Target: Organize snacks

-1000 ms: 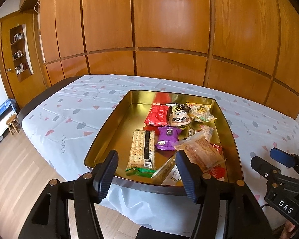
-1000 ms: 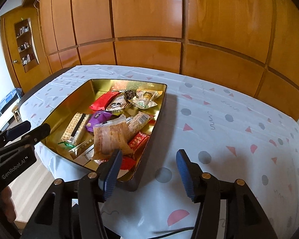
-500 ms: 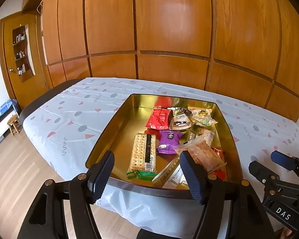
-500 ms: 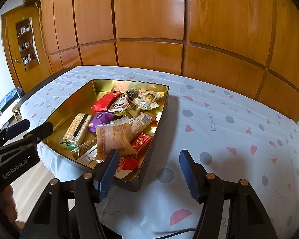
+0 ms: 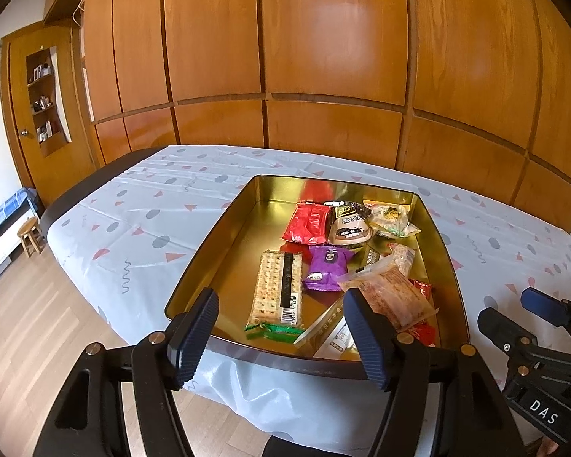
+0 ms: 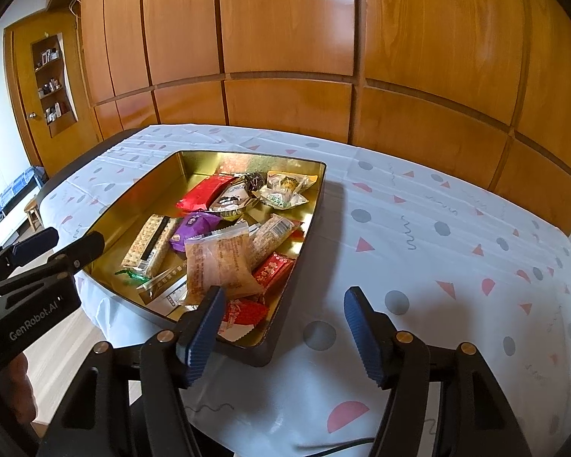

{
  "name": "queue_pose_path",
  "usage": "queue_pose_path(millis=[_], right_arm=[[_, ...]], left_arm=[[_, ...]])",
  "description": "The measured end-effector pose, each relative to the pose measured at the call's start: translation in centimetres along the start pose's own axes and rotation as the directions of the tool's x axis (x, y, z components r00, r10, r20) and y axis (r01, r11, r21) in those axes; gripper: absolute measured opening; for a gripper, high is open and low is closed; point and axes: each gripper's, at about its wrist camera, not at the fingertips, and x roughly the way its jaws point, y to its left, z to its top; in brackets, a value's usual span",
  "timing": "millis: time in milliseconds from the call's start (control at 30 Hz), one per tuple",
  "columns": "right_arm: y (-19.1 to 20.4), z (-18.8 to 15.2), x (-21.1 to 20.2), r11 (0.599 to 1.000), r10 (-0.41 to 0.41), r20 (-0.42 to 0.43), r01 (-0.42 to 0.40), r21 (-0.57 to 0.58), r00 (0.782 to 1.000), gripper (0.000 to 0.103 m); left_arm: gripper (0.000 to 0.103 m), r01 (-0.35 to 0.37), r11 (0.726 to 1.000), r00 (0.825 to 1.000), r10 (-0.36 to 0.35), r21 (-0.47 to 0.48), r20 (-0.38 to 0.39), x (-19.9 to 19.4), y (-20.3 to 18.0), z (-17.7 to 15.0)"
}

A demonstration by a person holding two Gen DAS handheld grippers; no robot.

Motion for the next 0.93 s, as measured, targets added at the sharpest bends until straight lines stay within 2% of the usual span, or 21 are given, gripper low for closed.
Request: queue_pose_path(millis=[600,733,867,933], right_arm=[[0.3,0.0,0.2,1.0,-0.002,-0.001,0.002,-0.01,1.0,0.067],[0.3,0.0,0.2,1.0,0.0,0.0,0.0,-0.013,1.0,0.068],[-0.4,0.5,-0.1,1.0,0.018,0.006,-0.018,0.009,1.0,0.068],[-1.8,1.1,-0.5,0.999,0.021,0.019,-0.021,0.048,1.0,0.068]], left_arm=[[0.069,0.009,1.0,1.0,-0.009,-0.009,-0.011,0.1,0.1,0.1],[0.052,0.036,0.999,0.999,-0.036,-0.013,0.007,0.1,0.0,0.2],[0.051,0.024,1.0,0.999,-0.024,-0.004,0.027,-0.1,-0.1,0.6],[0.051,0.029,1.0,1.0,-0.029,-0.005,0.005,0.3,0.0,0.8]])
